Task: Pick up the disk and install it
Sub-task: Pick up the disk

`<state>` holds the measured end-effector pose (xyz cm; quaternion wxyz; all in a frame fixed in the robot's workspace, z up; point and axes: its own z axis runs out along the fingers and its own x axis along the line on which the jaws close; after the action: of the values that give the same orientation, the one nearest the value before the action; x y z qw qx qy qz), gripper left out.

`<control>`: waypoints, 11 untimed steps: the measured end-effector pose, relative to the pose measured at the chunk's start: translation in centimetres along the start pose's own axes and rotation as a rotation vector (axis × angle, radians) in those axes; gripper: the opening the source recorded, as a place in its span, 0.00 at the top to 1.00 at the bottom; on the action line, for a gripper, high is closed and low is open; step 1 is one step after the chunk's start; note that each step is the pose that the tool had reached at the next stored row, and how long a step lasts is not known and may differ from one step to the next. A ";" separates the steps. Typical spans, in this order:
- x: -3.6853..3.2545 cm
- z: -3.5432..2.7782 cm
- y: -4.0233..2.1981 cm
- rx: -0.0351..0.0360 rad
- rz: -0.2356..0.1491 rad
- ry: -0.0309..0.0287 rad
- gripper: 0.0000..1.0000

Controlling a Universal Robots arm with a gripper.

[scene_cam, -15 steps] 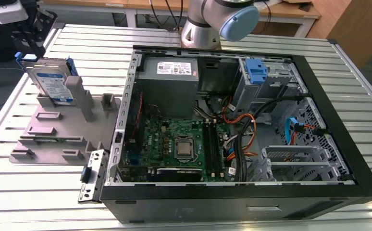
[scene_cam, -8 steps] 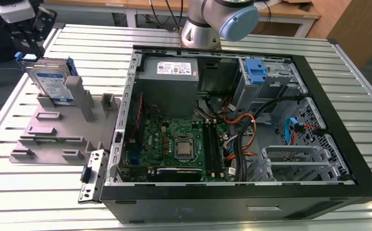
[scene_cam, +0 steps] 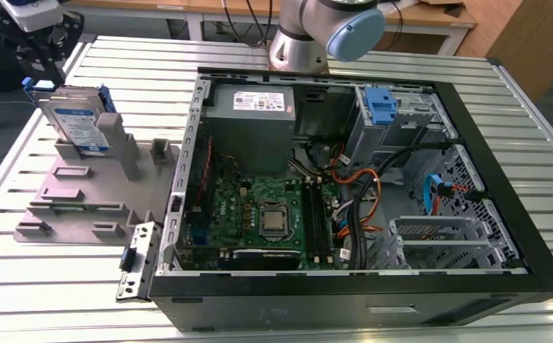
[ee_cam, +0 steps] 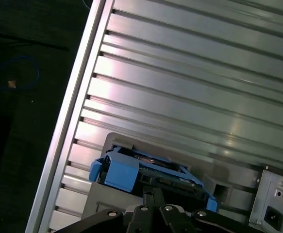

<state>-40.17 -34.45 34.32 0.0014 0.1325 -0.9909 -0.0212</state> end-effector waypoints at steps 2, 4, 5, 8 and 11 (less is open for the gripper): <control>0.00 0.00 0.00 -0.0001 -0.036 0.0015 0.89; 0.00 0.01 0.00 -0.0002 -0.072 0.0030 0.89; 0.00 0.01 0.00 -0.0003 -0.090 0.0038 0.89; 0.00 0.03 0.00 -0.0004 -0.145 0.0061 0.89; 0.00 0.05 0.00 -0.0006 -0.199 0.0084 0.89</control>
<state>-40.17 -34.45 34.27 0.0035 0.2303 -0.9729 -0.0210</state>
